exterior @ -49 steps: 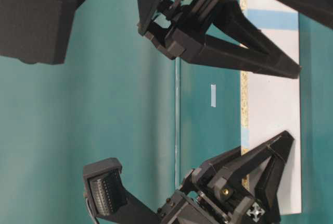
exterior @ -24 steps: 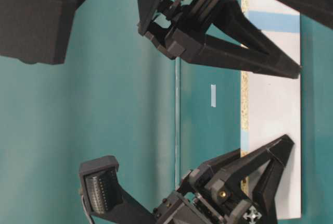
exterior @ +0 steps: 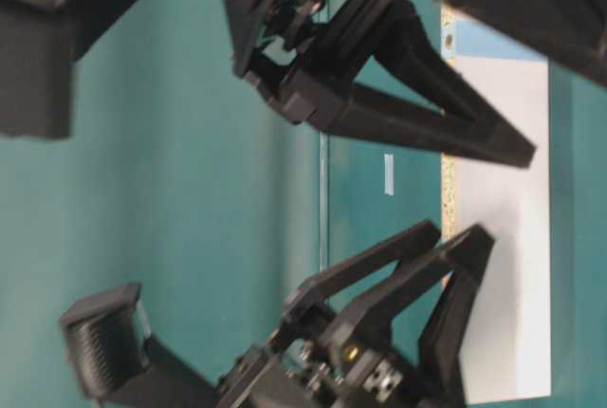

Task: Move the wooden board into place and insert the rod into its hole.

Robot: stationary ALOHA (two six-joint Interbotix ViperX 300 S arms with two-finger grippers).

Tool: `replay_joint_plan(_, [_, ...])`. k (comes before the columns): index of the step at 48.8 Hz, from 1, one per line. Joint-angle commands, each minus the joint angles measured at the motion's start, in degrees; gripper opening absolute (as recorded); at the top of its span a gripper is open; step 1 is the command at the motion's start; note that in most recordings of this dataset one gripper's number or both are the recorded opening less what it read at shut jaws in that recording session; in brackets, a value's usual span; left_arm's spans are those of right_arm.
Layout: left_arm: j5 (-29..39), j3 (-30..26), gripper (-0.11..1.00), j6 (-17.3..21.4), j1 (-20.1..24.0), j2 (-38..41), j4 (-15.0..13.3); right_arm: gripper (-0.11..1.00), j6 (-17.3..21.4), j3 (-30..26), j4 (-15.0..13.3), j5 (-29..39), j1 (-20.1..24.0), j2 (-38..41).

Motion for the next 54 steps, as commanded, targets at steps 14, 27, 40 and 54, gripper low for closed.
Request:
replay_joint_plan(14, [0.97,5.19,0.76,-0.18,0.09,-8.17,0.00,0.80,17.14,-10.55,0.18,9.05,2.46,4.66])
replay_joint_plan(27, [0.88,5.62,0.76,0.00,0.09,-8.17,0.09,0.80,24.52,-23.20,0.00,21.01,3.25,12.22])
replay_joint_plan(40, [0.88,5.98,0.76,0.00,0.26,-7.73,0.18,0.79,24.96,-28.56,0.26,28.21,3.78,15.64])
replay_joint_plan(54, [0.88,6.77,0.76,0.00,0.79,-7.82,0.18,0.80,24.96,-29.18,1.23,29.00,4.75,17.67])
